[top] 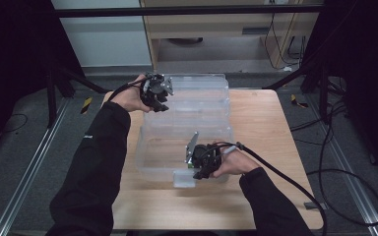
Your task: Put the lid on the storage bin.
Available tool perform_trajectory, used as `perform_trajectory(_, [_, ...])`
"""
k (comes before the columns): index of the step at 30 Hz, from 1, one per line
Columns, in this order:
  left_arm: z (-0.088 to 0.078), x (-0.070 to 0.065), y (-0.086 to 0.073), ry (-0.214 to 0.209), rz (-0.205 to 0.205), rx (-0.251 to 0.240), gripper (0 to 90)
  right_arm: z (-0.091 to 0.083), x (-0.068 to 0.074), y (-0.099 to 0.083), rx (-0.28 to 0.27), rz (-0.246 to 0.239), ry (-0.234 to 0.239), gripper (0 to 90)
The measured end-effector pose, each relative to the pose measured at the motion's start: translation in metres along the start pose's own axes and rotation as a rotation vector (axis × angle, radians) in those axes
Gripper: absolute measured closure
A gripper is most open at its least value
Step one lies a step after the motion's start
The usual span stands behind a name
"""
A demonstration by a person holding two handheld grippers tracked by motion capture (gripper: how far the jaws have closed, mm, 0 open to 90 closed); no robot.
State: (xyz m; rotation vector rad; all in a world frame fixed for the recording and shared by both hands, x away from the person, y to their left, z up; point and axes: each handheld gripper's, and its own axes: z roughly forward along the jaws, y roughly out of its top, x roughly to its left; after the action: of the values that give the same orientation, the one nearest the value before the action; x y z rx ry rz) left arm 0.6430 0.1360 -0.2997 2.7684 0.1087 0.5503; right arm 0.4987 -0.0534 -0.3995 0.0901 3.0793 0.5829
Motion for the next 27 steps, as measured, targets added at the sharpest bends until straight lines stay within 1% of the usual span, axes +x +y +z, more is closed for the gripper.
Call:
perform_trajectory(1, [0.0001,-0.0001,0.0000,0.000,-0.001,0.001,64.3,0.0002,-0.0003,-0.0001,-0.004,-0.006,0.000,71.2])
perform_trajectory(3, [0.0001,-0.0003,0.0000,0.001,0.002,0.003,64.8,0.0000,0.0000,0.0000,0.000,0.000,0.000,71.2])
perform_trajectory(11, [0.0005,-0.0008,0.0004,-0.005,0.002,0.012,67.6,0.0002,-0.0003,0.0001,-0.002,-0.004,-0.001,71.2])
perform_trajectory(14, [0.0015,-0.0015,0.0010,-0.008,0.001,0.023,69.8,0.0002,-0.0002,0.0001,-0.002,-0.004,-0.001,71.2])
perform_trajectory(18, [0.0016,-0.0018,0.0018,-0.009,0.003,0.022,70.8,0.0000,-0.0001,0.0001,0.001,-0.001,0.000,71.2])
perform_trajectory(23, [0.0019,-0.0035,0.0029,0.000,0.015,0.025,71.9,0.0002,-0.0003,0.0001,-0.002,-0.005,-0.001,71.1])
perform_trajectory(27, [0.0025,-0.0052,0.0044,-0.002,0.012,0.016,73.9,0.0000,0.0000,0.0002,-0.001,-0.005,0.000,71.2])
